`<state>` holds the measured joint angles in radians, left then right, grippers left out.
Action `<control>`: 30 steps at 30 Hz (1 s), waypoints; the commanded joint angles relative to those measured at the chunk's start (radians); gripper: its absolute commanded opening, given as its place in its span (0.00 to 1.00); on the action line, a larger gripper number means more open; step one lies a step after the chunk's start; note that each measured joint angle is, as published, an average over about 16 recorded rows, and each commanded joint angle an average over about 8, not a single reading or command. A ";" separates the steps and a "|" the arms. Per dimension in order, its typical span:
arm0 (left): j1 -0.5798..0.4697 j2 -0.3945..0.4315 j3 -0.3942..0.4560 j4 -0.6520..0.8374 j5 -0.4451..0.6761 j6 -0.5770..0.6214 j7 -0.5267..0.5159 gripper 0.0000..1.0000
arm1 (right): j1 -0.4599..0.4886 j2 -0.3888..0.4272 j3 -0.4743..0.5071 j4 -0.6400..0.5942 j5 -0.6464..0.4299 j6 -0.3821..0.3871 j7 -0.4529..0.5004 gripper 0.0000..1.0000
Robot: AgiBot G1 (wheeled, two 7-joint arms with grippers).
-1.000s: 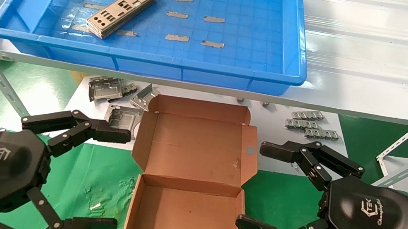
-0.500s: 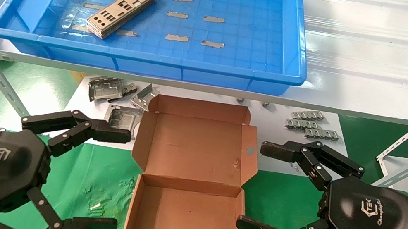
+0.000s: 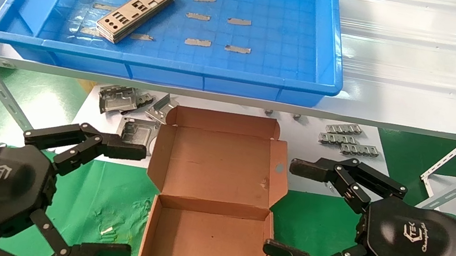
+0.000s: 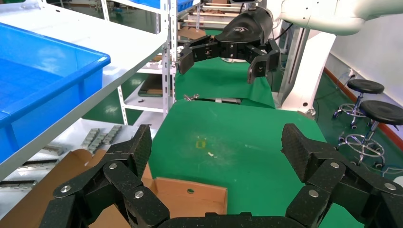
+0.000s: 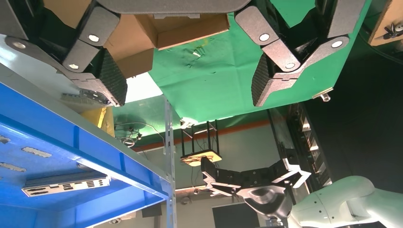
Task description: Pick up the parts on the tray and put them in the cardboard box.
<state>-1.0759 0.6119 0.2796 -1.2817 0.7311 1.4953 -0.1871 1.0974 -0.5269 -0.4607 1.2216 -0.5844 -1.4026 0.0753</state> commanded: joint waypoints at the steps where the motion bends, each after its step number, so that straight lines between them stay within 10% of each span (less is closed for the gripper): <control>1: 0.000 0.000 0.000 0.000 0.000 0.000 0.000 1.00 | 0.000 0.000 0.000 0.000 0.000 0.000 0.000 0.00; 30: 0.000 0.000 0.000 0.000 0.000 0.000 0.000 1.00 | 0.000 0.000 0.000 0.000 0.000 0.000 0.000 0.00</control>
<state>-1.0758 0.6118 0.2796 -1.2819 0.7311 1.4953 -0.1872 1.0974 -0.5269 -0.4607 1.2216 -0.5844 -1.4026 0.0753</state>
